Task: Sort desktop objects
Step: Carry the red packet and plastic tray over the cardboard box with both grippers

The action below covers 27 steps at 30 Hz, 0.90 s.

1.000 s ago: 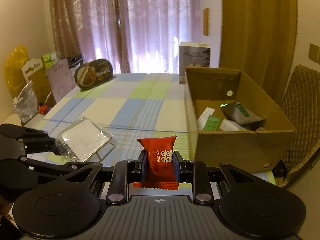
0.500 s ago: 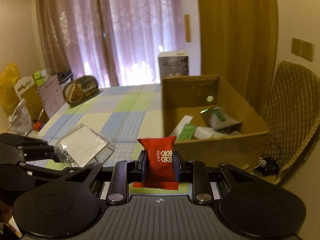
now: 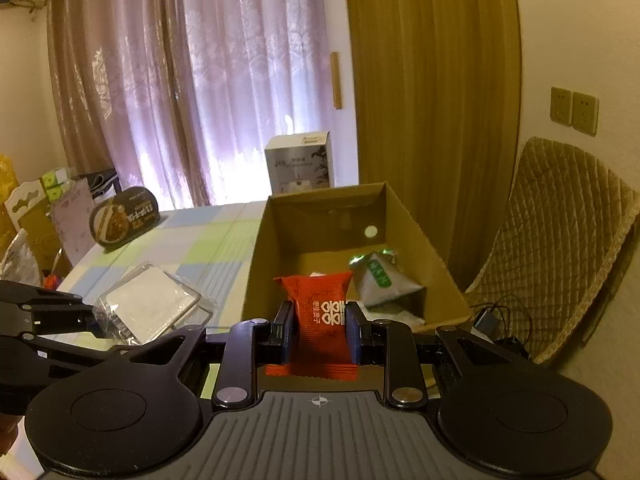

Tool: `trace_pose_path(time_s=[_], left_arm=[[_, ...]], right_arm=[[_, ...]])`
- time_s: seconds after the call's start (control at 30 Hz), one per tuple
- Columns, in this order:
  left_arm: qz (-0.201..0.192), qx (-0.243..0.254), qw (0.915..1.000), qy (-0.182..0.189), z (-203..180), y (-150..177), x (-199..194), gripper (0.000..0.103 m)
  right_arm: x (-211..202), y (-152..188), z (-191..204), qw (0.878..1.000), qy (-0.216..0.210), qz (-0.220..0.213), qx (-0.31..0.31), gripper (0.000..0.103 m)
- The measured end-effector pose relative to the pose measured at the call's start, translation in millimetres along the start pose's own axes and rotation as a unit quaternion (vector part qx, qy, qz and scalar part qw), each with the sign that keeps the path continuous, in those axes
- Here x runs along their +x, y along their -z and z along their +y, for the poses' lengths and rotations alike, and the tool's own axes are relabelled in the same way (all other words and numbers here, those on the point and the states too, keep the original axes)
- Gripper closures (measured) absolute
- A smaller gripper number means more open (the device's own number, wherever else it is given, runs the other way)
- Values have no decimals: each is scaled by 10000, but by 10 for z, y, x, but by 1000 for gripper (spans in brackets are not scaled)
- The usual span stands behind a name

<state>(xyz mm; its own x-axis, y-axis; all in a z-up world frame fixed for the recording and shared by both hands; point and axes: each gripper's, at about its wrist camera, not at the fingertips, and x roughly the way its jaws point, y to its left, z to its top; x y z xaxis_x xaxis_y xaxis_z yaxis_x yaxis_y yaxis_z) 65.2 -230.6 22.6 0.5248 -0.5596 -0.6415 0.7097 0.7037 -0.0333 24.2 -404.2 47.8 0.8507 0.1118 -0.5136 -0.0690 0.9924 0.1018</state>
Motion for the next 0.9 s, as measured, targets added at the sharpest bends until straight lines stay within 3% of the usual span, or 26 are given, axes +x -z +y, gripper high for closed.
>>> trace_pose_path(time_s=[0.43,0.9], left_arm=[[-70,-110,9998,168,-8,-510,463,71],[-6,-438,9984,362,64,-900,1110,71]], right_arm=[[427,-362,-447,9997,-42,74,218,79],[1052,-603,-610,9996,-82,265,82,79]])
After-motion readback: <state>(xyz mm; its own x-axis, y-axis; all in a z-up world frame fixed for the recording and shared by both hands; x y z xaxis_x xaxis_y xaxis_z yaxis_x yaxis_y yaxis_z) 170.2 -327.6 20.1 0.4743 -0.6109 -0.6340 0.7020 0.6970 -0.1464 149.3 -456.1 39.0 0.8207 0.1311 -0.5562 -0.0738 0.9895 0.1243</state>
